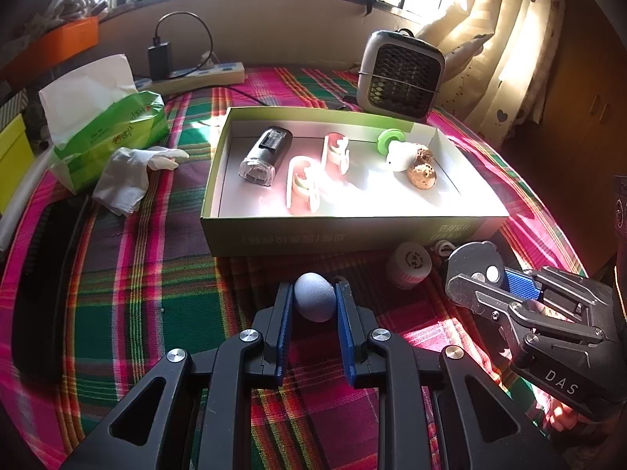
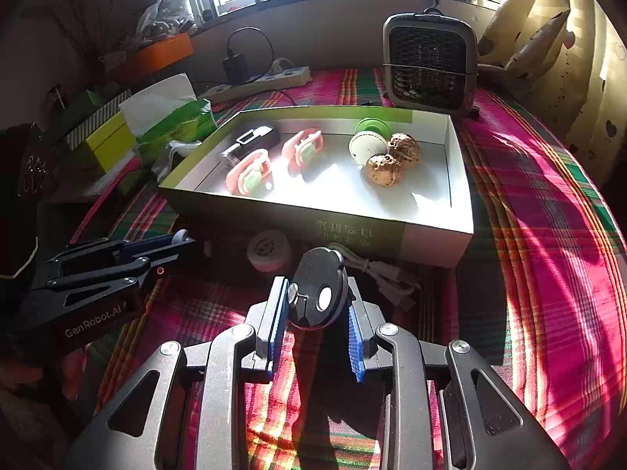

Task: Organize objects
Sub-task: 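Lift the egg ball with the left tool while the right tool carries the disc over the box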

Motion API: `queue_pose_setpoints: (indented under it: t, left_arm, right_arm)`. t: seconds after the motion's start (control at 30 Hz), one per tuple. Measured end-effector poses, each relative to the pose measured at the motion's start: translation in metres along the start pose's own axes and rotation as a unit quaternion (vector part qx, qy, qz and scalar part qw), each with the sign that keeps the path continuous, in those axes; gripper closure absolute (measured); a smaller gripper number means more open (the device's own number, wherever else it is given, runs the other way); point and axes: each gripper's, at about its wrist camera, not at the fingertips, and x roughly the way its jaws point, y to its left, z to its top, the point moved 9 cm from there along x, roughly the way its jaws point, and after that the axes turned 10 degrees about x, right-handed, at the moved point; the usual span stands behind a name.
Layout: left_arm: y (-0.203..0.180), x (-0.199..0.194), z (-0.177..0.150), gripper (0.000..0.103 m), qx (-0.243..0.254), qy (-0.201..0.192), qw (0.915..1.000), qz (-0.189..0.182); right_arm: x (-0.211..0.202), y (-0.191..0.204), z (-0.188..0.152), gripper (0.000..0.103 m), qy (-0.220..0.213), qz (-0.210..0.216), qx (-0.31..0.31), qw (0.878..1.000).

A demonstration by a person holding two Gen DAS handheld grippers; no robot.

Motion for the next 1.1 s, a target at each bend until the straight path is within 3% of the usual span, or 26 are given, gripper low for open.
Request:
queue_pose_setpoints:
  t: [0.6,1.1]
  left_arm:
    - [-0.003,-0.023,0.018,0.084,0.001,-0.029,0.9996,0.003]
    - [-0.003,-0.018,0.045,0.084,0.0,-0.039,0.9992,-0.006]
  right_arm:
    - [-0.019,0.007,0.017,0.075,-0.028,0.008,-0.012,1.0]
    - [-0.013,0.008,0.055,0.075,-0.038,0.009,-0.025,0.999]
